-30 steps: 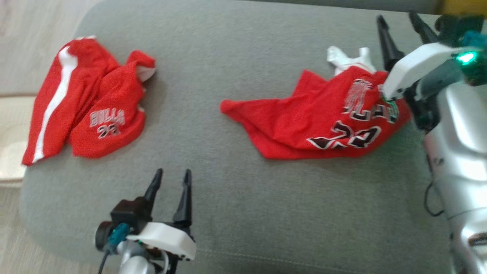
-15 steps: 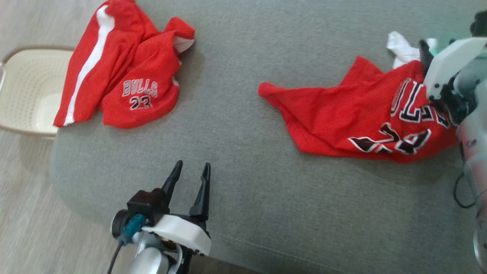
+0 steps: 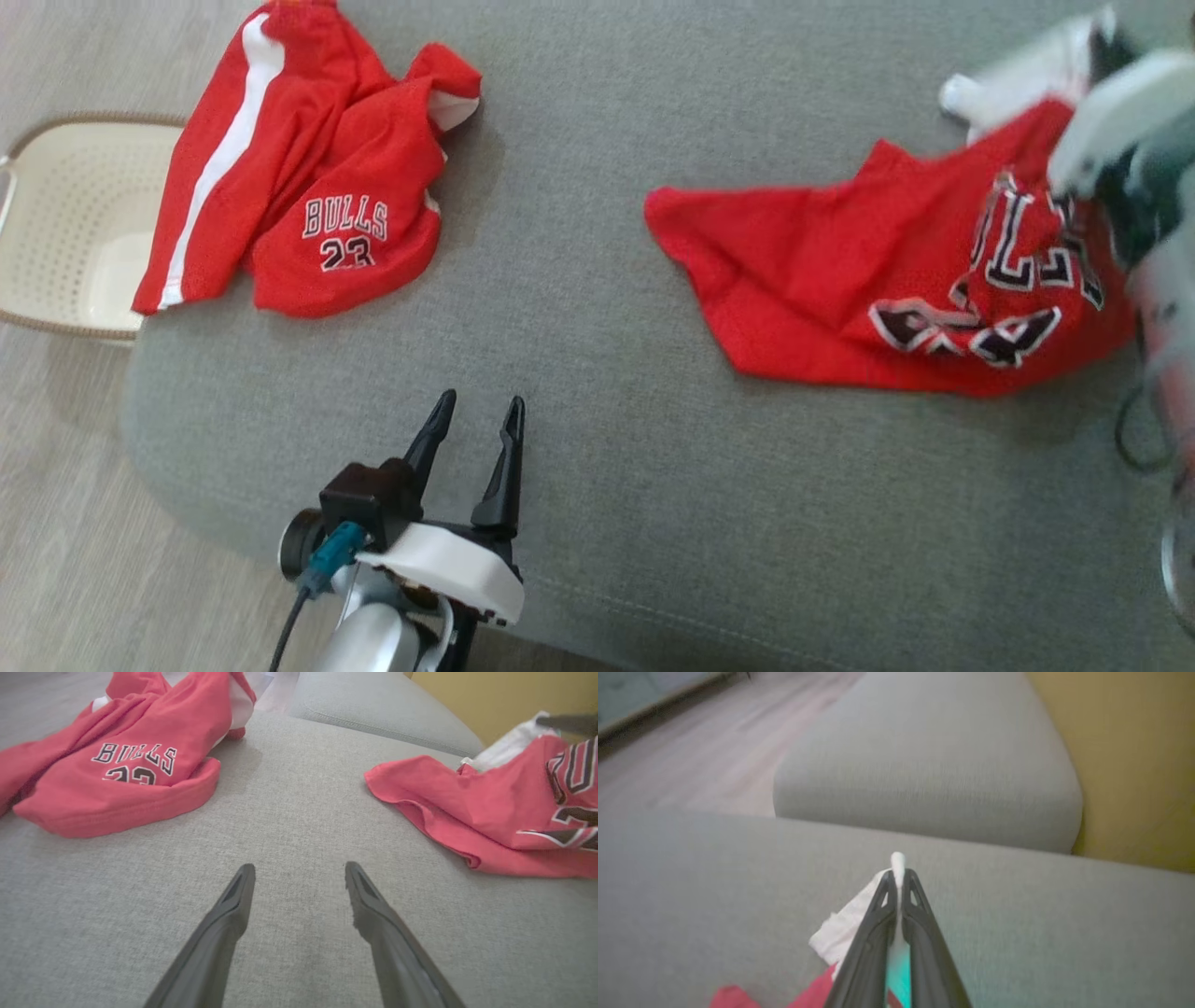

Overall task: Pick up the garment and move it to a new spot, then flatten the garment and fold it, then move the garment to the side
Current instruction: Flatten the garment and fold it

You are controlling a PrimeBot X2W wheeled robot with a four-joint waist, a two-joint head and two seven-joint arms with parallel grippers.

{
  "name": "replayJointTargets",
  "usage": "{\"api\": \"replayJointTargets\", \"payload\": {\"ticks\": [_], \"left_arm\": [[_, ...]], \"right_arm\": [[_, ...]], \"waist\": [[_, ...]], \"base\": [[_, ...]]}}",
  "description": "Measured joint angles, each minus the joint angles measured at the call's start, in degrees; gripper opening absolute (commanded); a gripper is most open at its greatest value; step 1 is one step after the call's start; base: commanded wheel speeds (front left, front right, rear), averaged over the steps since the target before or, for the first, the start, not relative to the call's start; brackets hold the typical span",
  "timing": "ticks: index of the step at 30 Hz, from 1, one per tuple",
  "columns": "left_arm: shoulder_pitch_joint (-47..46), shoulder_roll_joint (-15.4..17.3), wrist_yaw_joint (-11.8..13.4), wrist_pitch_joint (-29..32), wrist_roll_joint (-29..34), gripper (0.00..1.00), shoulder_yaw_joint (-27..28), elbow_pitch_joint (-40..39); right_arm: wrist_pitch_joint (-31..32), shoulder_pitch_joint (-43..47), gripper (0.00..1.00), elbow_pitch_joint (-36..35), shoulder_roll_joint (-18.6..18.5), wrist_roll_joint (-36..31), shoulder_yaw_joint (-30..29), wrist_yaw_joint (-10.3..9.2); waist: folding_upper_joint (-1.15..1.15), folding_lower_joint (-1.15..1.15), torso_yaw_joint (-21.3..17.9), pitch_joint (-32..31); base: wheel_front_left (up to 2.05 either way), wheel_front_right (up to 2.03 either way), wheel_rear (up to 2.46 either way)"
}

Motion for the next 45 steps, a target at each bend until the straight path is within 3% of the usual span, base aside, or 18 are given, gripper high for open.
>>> {"api": "replayJointTargets", "payload": {"ticks": [8, 14, 19, 23, 26, 29, 33, 34, 40, 41, 42, 45], "left_arm": [[0.6, 0.0, 0.0, 0.0, -0.1, 1.00, -1.9, 0.7], [2.3, 0.0, -0.1, 0.0, -0.6, 1.00, -3.0, 1.2], [2.6, 0.0, -0.5, 0.0, -0.6, 1.00, -3.9, 1.6], [3.8, 0.1, -0.5, 0.0, -0.6, 1.00, -3.7, 1.8], [5.1, 0.1, -0.4, 0.0, -0.5, 1.00, -3.0, 1.7], [5.2, 0.1, -0.4, 0.0, -0.5, 1.00, -2.3, 1.2], [5.0, 0.1, -0.4, 0.0, -0.5, 1.00, -1.9, 0.5], [5.0, 0.1, -0.4, 0.0, -0.5, 1.00, -1.9, 0.5], [3.7, 0.1, -0.5, 0.0, 0.6, 1.00, -1.5, 0.5], [3.2, 0.1, -0.5, 0.0, 0.9, 1.00, -1.2, 0.5], [3.1, 0.1, -0.6, 0.0, 1.2, 1.00, -0.9, 0.6], [3.1, 0.1, -1.0, 0.0, 1.6, 1.00, -0.3, 1.1]], "right_arm": [[-9.3, -10.0, 0.00, -4.0, 3.0, 0.6, 3.9, -0.01], [-15.9, -13.5, 0.00, -6.3, 3.1, 2.0, 8.0, -0.01], [-17.9, -16.4, 0.00, -11.0, 1.9, 4.7, 13.7, 0.00], [-18.2, -18.6, 0.00, -20.8, -1.2, 8.9, 15.4, 0.00], [-18.5, -18.3, 0.00, -23.5, -2.8, 11.2, 14.9, 0.00], [-18.5, -13.1, 0.00, -22.6, -4.2, 12.1, 13.1, 0.00], [-18.4, 5.1, 0.00, -17.8, -5.6, 13.4, 8.2, 0.00], [-18.4, 5.1, 0.00, -17.8, -5.6, 13.4, 8.2, 0.00], [-18.1, 23.9, 0.00, -12.6, -4.9, 13.2, -2.1, 0.00], [-18.1, 27.2, 0.36, -12.2, -3.5, 12.2, -5.4, 0.00], [-18.1, 28.3, 1.00, -12.1, -2.5, 11.9, -7.2, 0.00], [-18.1, 31.5, 1.00, -15.1, 0.4, 10.0, -11.3, 0.00]], "waist": [[0.00, 0.00, -1.2, -3.9], [0.00, 0.00, 0.0, -6.9], [0.00, 0.00, 3.1, -8.9], [0.00, 0.00, 5.1, -10.5], [0.00, 0.00, 4.8, -11.1], [0.00, 0.00, 3.1, -10.8], [0.00, 0.00, -1.2, -10.0], [0.00, 0.00, -1.2, -10.0], [0.00, 0.00, -6.4, -9.1], [0.00, 0.00, -7.8, -8.9], [0.00, 0.00, -8.5, -8.8], [0.00, 0.00, -10.2, -9.1]], "base": [[0.00, 0.00, 0.00], [0.00, 0.00, 0.00], [0.00, 0.00, 0.00], [0.00, 0.00, 0.00], [0.00, 0.00, 0.00], [0.00, 0.00, 0.00], [0.00, 0.00, 0.00], [0.00, 0.00, 0.00], [0.00, 0.00, 0.00], [0.00, 0.00, 0.00], [0.00, 0.00, 0.00], [0.00, 0.00, 0.00]]}}
